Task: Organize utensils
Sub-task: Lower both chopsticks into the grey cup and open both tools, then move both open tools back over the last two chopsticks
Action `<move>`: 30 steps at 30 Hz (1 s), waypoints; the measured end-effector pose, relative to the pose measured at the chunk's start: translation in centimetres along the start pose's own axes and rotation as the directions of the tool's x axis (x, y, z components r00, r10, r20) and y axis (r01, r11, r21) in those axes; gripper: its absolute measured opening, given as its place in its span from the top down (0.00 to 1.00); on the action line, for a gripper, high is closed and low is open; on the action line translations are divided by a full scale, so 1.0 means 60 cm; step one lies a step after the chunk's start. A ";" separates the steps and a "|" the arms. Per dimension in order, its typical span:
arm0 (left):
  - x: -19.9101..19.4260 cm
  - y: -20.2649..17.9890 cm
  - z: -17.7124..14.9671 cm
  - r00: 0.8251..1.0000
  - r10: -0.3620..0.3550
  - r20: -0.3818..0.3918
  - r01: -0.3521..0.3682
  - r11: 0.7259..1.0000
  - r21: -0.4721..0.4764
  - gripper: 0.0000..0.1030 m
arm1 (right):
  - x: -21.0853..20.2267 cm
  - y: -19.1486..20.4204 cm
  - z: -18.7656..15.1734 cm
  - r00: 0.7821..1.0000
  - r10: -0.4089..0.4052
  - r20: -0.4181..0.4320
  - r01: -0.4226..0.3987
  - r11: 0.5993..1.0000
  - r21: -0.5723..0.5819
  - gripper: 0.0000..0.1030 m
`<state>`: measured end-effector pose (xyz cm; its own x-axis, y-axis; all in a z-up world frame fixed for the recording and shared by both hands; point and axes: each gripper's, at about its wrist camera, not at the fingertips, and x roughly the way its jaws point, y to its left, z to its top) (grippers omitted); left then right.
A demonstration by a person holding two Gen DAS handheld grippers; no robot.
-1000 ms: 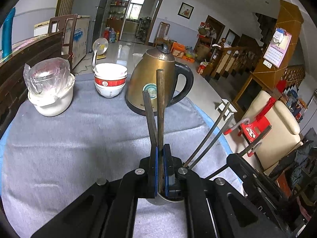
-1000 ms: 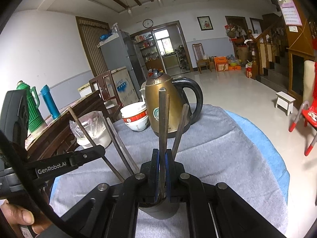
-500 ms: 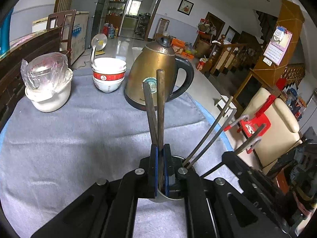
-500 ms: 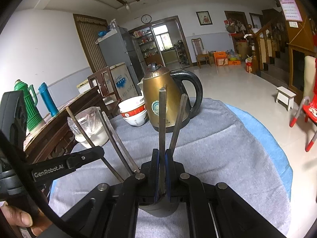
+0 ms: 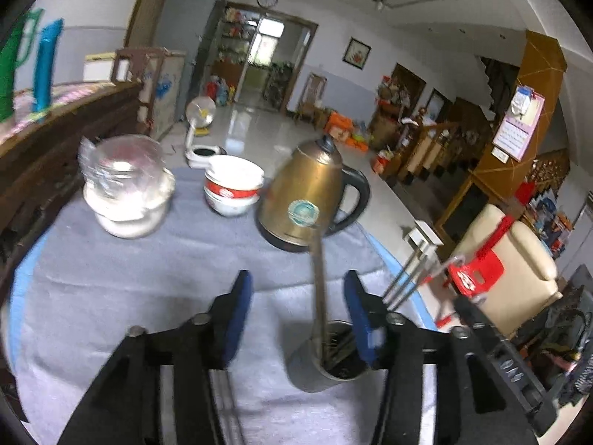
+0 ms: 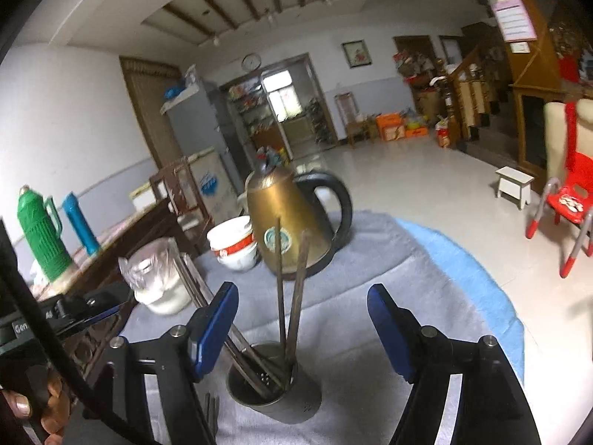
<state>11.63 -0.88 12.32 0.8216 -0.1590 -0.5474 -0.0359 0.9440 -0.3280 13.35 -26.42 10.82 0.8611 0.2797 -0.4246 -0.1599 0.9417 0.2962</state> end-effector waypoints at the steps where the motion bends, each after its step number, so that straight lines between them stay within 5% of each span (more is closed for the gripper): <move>1: -0.009 0.010 -0.005 1.000 0.018 0.011 -0.018 1.000 0.003 0.33 | -0.011 -0.002 -0.002 1.000 0.000 0.015 0.000 1.000 0.010 0.26; 7: -0.021 0.083 -0.086 0.985 0.169 -0.033 -0.167 0.984 0.061 0.28 | -0.047 0.008 -0.048 1.000 0.014 -0.027 -0.014 1.000 -0.004 0.26; 14: 0.013 0.184 -0.208 0.924 0.296 -0.243 -0.303 0.953 0.007 0.28 | -0.008 0.036 -0.190 0.949 0.038 -0.313 -0.057 0.997 -0.050 0.26; 19: 0.017 0.209 -0.240 0.902 0.316 -0.294 -0.334 0.943 -0.012 0.28 | 0.017 0.059 -0.250 0.896 0.060 -0.440 -0.089 0.995 -0.047 0.26; 30: 0.023 0.222 -0.249 0.891 0.308 -0.333 -0.337 0.941 -0.031 0.28 | 0.033 0.094 -0.273 0.871 0.052 -0.488 -0.104 0.991 -0.082 0.26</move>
<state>3.80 7.19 -4.30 0.5319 0.0531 -0.8451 -0.3283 0.9329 -0.1480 6.25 -17.47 -2.35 0.5067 0.3837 -0.7720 -0.2878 0.9194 0.2681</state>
